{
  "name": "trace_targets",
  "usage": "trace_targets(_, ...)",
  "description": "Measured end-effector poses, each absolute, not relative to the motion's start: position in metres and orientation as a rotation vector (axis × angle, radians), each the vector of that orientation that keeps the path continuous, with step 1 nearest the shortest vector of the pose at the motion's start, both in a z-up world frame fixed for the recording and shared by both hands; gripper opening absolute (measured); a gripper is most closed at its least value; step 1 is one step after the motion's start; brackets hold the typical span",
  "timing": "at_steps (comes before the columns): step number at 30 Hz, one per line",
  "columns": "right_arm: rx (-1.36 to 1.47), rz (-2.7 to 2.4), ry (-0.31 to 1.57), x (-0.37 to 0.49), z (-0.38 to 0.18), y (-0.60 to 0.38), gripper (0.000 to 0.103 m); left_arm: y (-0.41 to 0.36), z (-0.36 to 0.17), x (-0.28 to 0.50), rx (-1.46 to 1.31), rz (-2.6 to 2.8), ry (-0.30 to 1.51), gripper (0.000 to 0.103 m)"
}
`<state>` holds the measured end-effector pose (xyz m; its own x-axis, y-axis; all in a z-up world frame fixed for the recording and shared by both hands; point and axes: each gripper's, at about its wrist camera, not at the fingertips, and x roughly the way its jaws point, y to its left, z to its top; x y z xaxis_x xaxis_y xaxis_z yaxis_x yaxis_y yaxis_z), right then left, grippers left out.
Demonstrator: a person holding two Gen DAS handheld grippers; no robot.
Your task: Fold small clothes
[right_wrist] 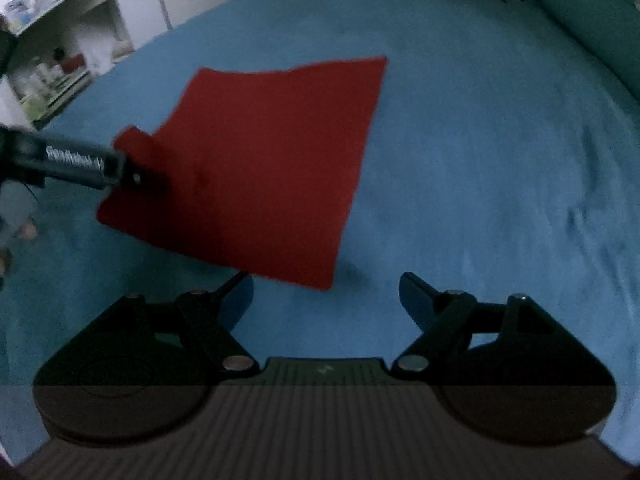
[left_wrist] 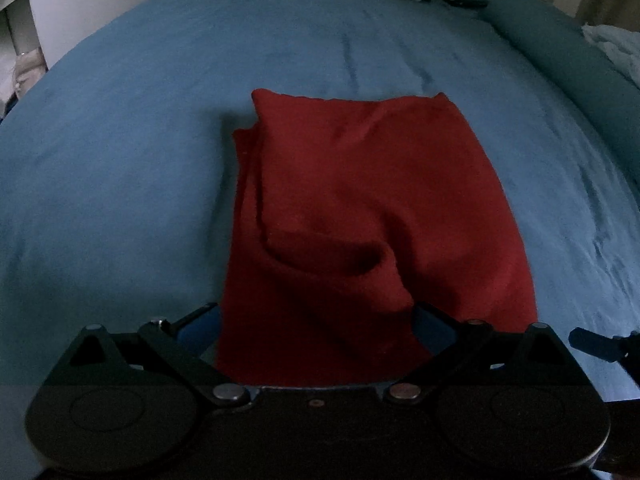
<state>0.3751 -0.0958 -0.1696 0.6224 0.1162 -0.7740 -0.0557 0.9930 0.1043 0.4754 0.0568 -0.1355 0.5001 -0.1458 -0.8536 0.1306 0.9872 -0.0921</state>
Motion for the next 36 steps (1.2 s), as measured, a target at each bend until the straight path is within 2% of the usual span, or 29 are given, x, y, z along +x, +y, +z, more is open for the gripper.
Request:
trace_targets(9, -0.017, -0.006, 0.869, 0.395, -0.189, -0.078, 0.094, 0.059, -0.133, 0.476, -0.003, -0.175, 1.025, 0.101)
trace_targets(14, 0.016, -0.08, 0.788, 0.389, -0.171, -0.091, 0.093, 0.068, -0.13, 0.474, 0.016, -0.111, 1.008, 0.102)
trace_targets(20, -0.019, -0.125, 0.822, 0.39, -0.178, -0.101, 0.093, 0.119, -0.169, 0.466, -0.01, 0.052, 1.108, 0.103)
trace_targets(24, -0.082, -0.063, 0.847, 0.39, -0.19, -0.103, 0.094, 0.118, -0.178, 0.464, 0.097, -0.008, 1.065, 0.103)
trace_targets(27, -0.122, -0.03, 0.864, 0.386, -0.193, -0.107, 0.094, 0.117, -0.173, 0.464, 0.168, -0.009, 1.045, 0.103)
trace_targets(29, -0.126, -0.017, 0.874, 0.384, -0.186, -0.11, 0.094, 0.12, -0.164, 0.461, 0.174, 0.013, 1.046, 0.097)
trace_targets(32, -0.12, 0.02, 0.865, 0.38, -0.173, -0.113, 0.095, 0.124, -0.148, 0.449, 0.145, 0.006, 1.03, 0.097)
trace_targets(36, 0.032, 0.076, 0.859, 0.386, -0.152, -0.119, 0.096, 0.116, -0.13, 0.446, 0.119, -0.058, 1.009, 0.098)
